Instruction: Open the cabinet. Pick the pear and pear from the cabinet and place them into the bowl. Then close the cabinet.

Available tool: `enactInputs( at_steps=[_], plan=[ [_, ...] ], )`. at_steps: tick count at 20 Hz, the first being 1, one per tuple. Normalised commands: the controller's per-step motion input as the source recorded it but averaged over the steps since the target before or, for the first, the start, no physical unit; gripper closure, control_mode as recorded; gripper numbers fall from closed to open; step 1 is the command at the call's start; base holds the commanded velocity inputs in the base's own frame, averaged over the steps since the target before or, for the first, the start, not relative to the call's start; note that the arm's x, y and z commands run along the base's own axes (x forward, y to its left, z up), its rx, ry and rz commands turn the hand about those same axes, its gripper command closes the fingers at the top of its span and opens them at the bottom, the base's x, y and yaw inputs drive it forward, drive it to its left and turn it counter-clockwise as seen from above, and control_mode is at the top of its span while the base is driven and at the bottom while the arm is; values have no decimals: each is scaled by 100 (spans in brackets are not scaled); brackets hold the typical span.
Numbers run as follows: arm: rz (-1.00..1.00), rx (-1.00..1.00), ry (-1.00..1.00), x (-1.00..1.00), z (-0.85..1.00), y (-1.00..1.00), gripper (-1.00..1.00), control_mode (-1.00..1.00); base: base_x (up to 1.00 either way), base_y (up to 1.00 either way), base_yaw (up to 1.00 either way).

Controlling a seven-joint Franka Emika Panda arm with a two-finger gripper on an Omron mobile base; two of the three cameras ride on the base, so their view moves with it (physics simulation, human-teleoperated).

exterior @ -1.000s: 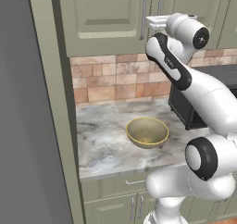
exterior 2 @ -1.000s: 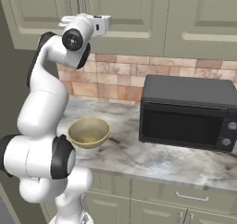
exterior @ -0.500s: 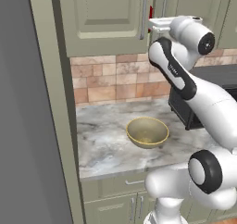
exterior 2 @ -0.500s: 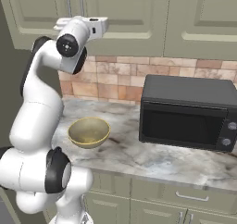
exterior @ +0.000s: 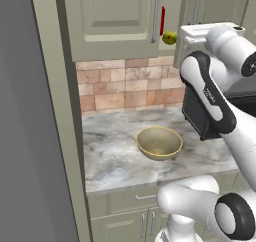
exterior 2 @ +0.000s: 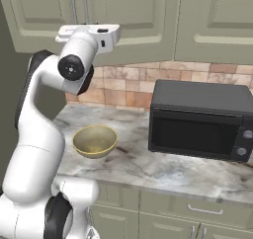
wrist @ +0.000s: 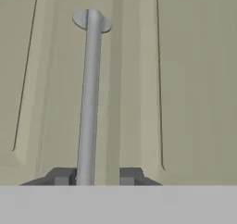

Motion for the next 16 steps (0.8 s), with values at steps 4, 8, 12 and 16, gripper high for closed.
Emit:
enactInputs(
  at_steps=[4,8,12,16],
  plan=[
    [0,0,0,-74,10,-95,100,-100,0,0,0],
    [0,0,0,-70,2,-99,100,-100,0,0,0],
    [0,0,0,-33,0,-54,100,-100,0,0,0],
    [0,0,0,-1,-1,0,-100,-100,0,0,0]
  ],
)
